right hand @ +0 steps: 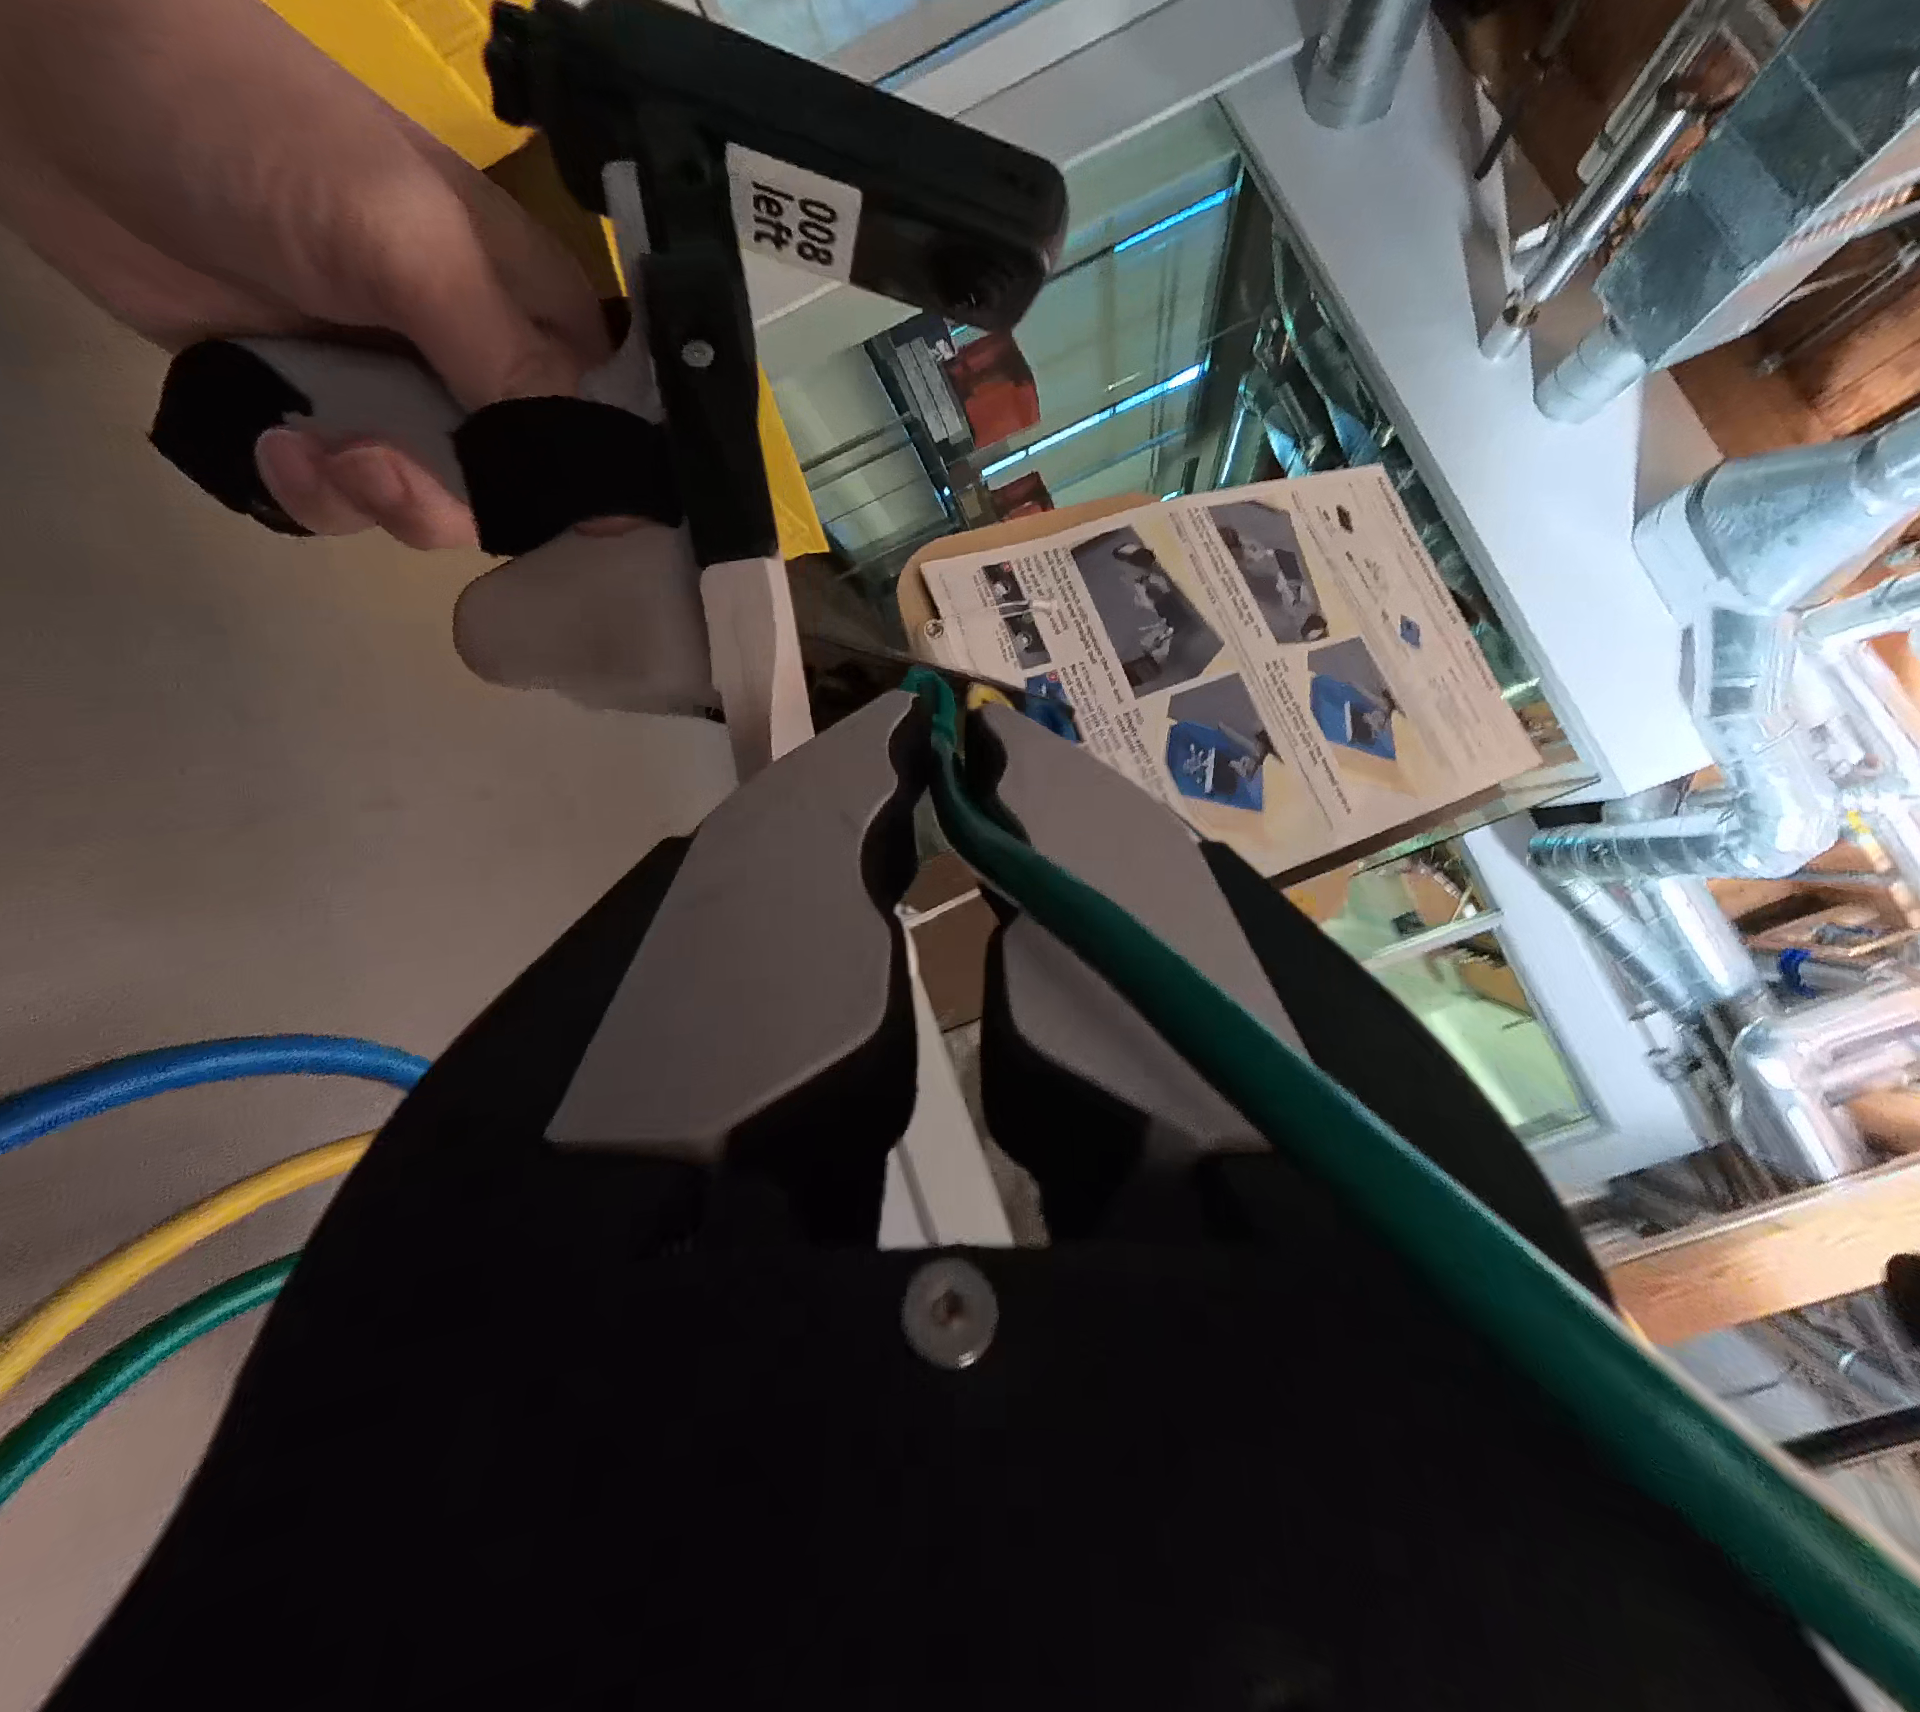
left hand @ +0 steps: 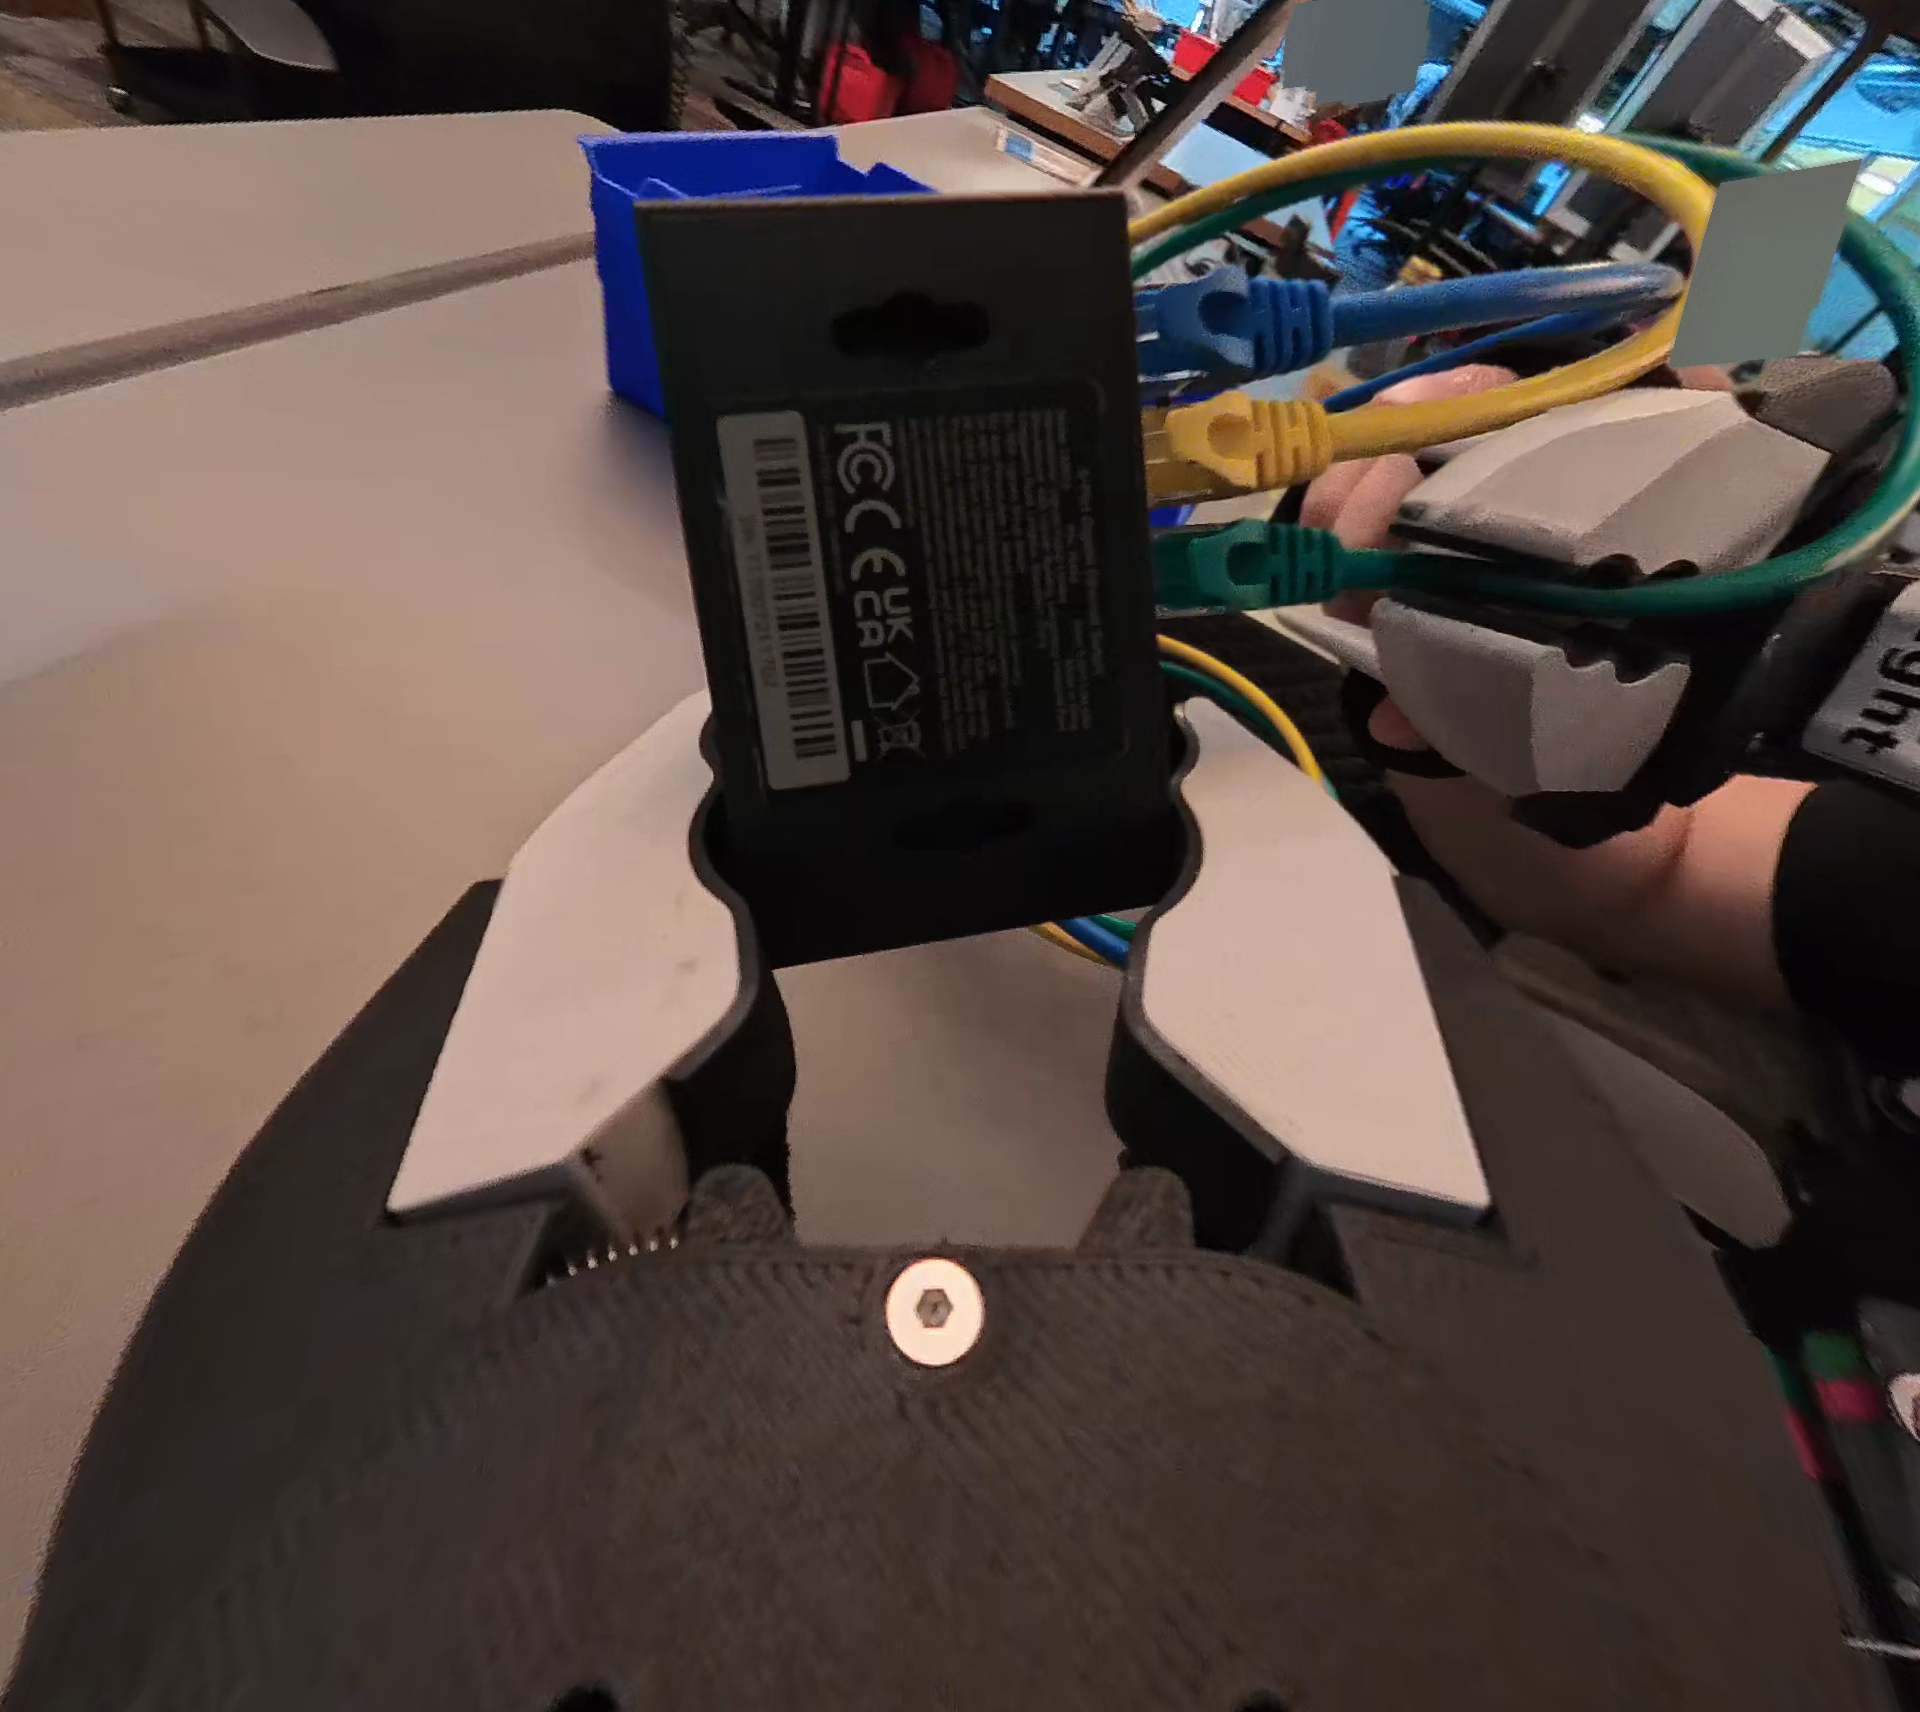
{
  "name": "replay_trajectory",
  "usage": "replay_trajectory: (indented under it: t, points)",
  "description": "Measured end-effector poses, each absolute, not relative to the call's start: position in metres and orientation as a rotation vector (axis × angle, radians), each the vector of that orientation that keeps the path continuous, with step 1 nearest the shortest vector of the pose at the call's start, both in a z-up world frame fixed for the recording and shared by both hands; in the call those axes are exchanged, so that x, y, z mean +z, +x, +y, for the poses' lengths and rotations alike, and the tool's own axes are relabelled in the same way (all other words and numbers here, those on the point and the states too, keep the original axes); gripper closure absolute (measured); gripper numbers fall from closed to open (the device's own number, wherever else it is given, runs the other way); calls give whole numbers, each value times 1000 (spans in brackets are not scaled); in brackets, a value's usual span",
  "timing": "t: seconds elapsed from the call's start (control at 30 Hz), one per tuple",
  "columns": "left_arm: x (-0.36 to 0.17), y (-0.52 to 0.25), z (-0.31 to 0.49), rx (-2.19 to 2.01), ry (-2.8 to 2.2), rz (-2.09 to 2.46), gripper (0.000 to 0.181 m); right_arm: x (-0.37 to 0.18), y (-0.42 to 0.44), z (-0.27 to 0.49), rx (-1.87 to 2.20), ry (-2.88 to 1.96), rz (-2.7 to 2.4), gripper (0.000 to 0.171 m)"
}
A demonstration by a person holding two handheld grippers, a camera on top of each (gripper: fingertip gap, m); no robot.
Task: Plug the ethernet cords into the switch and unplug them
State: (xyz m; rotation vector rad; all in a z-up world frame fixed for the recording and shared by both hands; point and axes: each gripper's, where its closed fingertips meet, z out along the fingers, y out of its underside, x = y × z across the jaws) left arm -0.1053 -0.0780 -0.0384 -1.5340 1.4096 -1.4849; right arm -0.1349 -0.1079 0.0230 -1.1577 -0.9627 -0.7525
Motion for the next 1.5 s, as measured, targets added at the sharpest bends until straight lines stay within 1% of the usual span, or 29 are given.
replay_trajectory:
  t: [0.03,0.17,0.37,0.5,0.7,0.97,1.23,1.5]
  points:
    - [-37,-106,-75,-1465,-1529,1387,106,23,-134,-106,-730,-1186,-943,164]
    - [-32,-109,-65,-1400,-1492,1308,106,20,-134,-101,-648,-1275,-886,165]
    - [-30,-113,-57,-1422,-1490,1253,107,14,-135,-95,-576,-1373,-824,164]
    - [-29,-114,-55,-1408,-1476,1223,107,12,-135,-95,-621,-1355,-842,164]
    - [-5,-120,-56,-1338,-1356,1143,107,26,-137,-101,-673,-1303,-764,163]
    - [3,-126,-53,-1292,-1312,1101,107,26,-140,-101,-513,-1366,-684,163]
    - [3,-125,-52,-1264,-1313,1092,107,23,-136,-99,-470,-1419,-642,163]
    - [21,-132,-59,-1184,-1195,1077,107,36,-141,-109,-336,-1340,-583,164]
